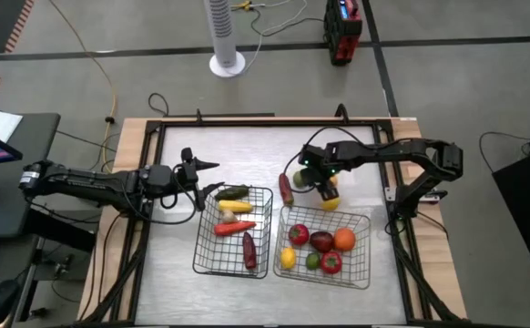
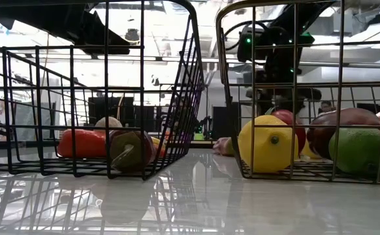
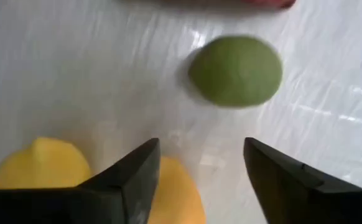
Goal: Sort produce into baskets
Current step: Put the left lemon into the right wire basket
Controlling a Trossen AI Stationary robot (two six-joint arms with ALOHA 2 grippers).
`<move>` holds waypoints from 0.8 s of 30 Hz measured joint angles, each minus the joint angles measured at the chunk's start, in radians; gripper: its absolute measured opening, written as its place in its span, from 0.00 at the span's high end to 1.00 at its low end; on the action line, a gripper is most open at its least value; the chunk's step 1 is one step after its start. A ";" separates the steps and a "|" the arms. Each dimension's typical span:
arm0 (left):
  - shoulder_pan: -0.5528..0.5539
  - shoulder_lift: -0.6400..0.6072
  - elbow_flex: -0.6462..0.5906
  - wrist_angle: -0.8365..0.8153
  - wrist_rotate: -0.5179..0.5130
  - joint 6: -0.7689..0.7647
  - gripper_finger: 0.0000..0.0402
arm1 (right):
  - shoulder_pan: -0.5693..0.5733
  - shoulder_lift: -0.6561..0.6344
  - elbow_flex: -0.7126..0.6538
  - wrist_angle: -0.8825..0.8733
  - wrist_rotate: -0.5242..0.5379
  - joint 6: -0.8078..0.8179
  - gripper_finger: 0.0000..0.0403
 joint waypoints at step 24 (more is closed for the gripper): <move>0.000 0.000 0.000 -0.015 0.003 0.017 0.35 | -0.053 0.060 -0.047 -0.176 0.037 -0.158 0.21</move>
